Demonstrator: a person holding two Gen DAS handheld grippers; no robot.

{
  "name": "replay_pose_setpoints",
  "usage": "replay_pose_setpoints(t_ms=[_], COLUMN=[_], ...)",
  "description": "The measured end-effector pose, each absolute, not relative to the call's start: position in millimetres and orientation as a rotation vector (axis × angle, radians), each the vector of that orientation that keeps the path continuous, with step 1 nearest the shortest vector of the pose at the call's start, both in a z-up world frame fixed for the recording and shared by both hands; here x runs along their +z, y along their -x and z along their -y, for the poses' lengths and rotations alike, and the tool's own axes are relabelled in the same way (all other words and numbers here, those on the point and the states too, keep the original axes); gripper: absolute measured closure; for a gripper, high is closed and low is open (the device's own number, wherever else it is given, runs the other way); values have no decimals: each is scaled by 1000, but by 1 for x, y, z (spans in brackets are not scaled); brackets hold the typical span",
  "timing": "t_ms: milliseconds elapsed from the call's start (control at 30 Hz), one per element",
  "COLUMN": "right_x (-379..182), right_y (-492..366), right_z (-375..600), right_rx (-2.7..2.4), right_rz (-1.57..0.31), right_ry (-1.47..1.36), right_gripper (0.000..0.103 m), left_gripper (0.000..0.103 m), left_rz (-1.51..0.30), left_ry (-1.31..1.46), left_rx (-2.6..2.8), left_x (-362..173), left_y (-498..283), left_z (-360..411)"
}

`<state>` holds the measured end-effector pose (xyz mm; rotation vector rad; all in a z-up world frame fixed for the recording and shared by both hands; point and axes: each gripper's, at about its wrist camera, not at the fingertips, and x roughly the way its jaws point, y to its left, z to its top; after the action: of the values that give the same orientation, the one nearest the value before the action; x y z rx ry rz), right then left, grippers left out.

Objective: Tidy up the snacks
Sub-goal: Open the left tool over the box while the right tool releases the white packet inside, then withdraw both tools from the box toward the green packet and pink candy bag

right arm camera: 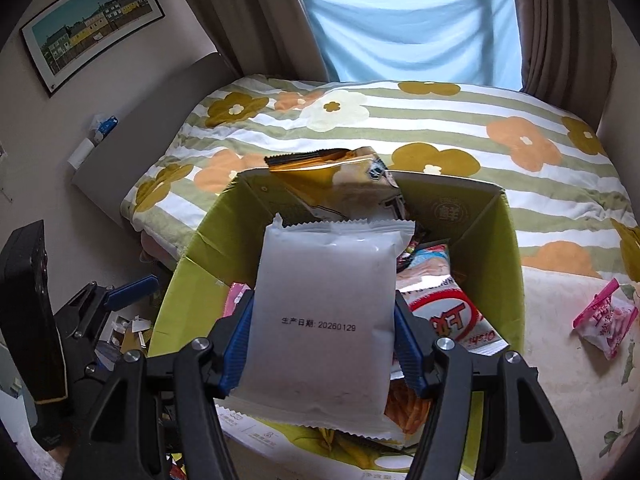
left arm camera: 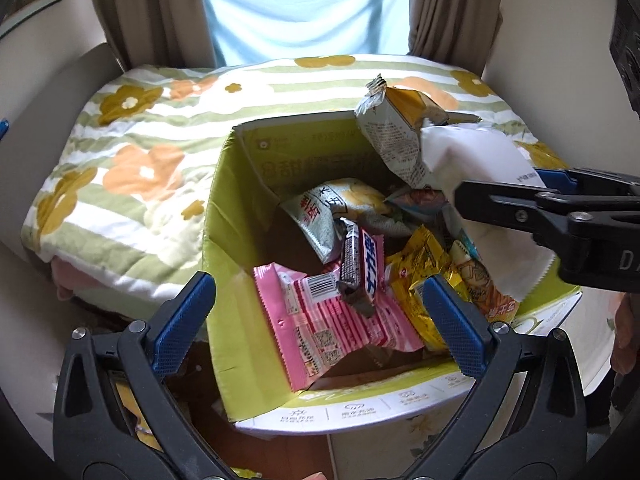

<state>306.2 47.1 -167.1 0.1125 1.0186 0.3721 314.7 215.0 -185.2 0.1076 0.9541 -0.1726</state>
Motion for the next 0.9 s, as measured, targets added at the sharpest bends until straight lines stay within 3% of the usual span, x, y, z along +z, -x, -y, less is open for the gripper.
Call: replay_pose_setpoints(t_ms=[100,167,200,900], right_x=[-166,-160,-158,-126], right_y=[-310,-309,-308,-264], right_z=[-53,-50,-48,-2], right_rx=[389,379,373,243], right_rz=[-1003,-964,-952,-910], right_ry=[-129,-155,-156,-139], right_gripper=[37,18,16,16], left_gripper=[0,0,0,0], left_rz=[-956,-955,-955,-924], left_ry=[-101,-96,-93,-78], left_rx=[-162,-158,-157,-212], left_x=[-184,-182,-181,-156], left_y=[-310,-307,-306,-284], left_z=[-223,-227,-228,-203])
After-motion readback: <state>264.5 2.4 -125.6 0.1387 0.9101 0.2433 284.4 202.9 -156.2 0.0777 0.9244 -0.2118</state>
